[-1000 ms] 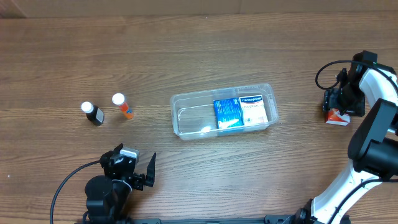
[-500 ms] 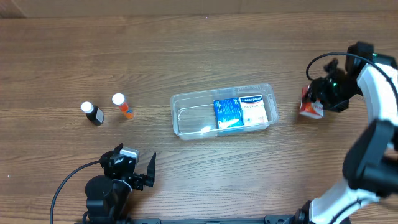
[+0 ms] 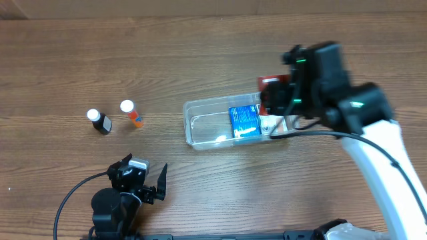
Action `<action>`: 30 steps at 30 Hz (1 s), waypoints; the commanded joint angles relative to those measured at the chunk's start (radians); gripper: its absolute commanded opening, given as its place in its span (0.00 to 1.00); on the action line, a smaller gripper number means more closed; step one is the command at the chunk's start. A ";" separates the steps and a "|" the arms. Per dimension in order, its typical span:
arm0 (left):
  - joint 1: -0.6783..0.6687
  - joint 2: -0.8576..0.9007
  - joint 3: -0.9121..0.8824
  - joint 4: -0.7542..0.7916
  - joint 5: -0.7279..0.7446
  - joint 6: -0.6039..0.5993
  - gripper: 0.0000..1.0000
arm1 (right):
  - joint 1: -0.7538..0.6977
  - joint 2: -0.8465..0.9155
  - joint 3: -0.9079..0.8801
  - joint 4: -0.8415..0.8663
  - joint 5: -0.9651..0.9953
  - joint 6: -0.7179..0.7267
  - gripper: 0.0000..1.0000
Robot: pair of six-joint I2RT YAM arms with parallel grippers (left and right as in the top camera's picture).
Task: Pack container
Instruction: 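Carry the red Panadol box into the container's left side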
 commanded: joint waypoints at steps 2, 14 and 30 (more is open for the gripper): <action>0.008 -0.009 0.000 -0.005 0.011 0.019 1.00 | 0.150 0.195 0.013 0.081 0.095 0.161 0.50; 0.008 -0.009 0.000 -0.005 0.011 0.019 1.00 | 0.251 0.554 0.013 0.182 0.072 0.260 0.51; 0.008 -0.009 0.000 -0.005 0.011 0.019 1.00 | 0.254 0.568 0.013 0.185 0.077 0.292 0.70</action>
